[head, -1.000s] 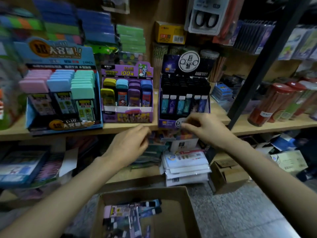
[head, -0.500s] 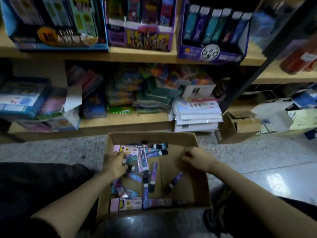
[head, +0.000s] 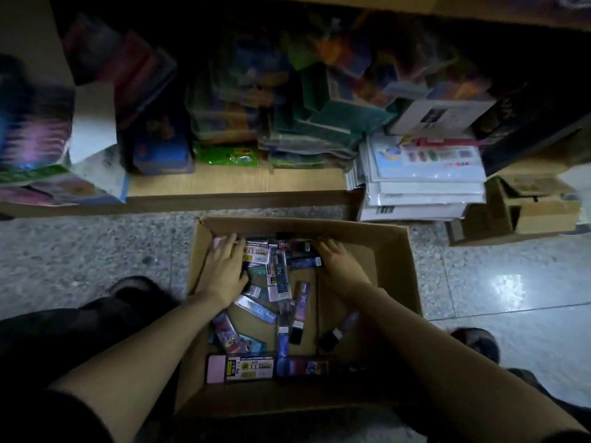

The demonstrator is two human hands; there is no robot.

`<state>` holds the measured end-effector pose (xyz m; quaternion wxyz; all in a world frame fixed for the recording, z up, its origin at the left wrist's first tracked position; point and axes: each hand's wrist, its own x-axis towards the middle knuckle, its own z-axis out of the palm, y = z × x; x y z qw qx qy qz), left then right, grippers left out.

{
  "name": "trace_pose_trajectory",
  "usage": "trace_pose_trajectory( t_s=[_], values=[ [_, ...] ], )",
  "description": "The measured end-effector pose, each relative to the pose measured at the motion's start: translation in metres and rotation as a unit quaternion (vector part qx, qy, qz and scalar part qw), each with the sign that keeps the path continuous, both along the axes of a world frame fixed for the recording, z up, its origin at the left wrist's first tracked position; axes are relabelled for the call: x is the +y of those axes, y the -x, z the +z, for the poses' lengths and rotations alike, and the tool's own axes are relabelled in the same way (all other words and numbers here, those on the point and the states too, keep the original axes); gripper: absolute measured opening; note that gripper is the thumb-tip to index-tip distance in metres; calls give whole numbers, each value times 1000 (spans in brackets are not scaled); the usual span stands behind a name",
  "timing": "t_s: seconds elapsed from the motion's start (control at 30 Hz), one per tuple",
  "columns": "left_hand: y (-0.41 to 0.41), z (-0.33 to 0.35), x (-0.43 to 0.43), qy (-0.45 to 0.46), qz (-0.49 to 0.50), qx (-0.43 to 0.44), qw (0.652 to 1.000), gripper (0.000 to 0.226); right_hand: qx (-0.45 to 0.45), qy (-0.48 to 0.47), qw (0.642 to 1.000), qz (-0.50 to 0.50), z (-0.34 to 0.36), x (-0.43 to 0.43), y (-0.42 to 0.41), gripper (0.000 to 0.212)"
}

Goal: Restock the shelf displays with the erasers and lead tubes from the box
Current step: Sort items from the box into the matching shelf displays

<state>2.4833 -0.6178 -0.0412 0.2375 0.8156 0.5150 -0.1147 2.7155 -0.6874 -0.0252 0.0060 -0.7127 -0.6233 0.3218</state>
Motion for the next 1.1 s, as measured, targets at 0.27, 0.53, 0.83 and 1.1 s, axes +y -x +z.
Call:
trace_pose_trajectory(
  t_s=[0.27,0.53,0.83,1.1],
  values=[
    [4,-13,-45,56,-70,-31,995,74,-91,-9,995,36,-25,-3,3,54],
    [-9,-9,-70,11,-48,-140,989,43,-40,62,983,-166,-28,-48,22,37],
    [-36,-12,-47,95,68,-3,993,60,128,86,933,-325,-26,-55,26,37],
    [-72,-19,-64,231,380,-156,882,41,195,75,876,-435,-37,-49,47,31]
  ],
)
